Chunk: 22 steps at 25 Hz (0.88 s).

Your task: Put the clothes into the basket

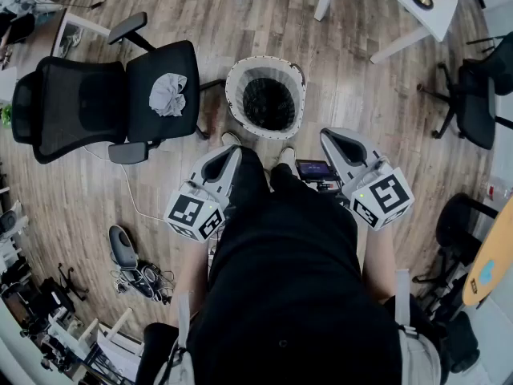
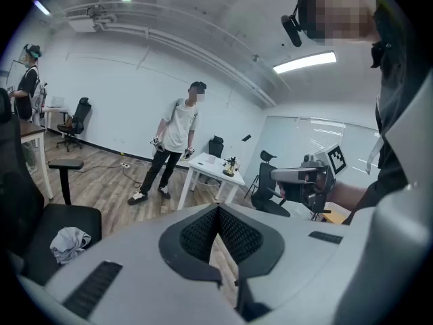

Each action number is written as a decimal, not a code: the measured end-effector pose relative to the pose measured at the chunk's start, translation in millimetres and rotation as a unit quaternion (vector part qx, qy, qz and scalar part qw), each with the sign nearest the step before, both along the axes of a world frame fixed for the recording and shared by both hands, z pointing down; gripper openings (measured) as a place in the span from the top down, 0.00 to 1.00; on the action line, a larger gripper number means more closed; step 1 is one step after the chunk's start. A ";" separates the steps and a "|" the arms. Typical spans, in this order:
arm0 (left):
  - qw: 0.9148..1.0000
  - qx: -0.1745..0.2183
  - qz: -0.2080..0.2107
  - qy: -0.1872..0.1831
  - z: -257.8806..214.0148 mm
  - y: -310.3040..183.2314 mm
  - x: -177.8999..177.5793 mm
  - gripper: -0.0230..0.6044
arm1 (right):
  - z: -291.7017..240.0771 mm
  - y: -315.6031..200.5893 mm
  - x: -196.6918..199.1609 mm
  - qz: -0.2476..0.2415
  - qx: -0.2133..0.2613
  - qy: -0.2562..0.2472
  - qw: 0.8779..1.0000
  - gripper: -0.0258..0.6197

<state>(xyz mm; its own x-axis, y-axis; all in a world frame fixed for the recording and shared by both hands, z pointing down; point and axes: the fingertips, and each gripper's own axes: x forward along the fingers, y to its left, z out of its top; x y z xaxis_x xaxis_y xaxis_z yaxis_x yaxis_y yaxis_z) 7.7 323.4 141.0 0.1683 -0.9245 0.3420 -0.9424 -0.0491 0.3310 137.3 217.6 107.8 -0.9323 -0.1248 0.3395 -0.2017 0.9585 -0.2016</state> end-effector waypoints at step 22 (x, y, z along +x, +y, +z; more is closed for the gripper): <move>1.000 -0.011 -0.018 -0.011 -1.6 4.7 8.9 0.94 | -3.0 -4.2 7.0 -0.001 0.005 -0.012 1.000 0.94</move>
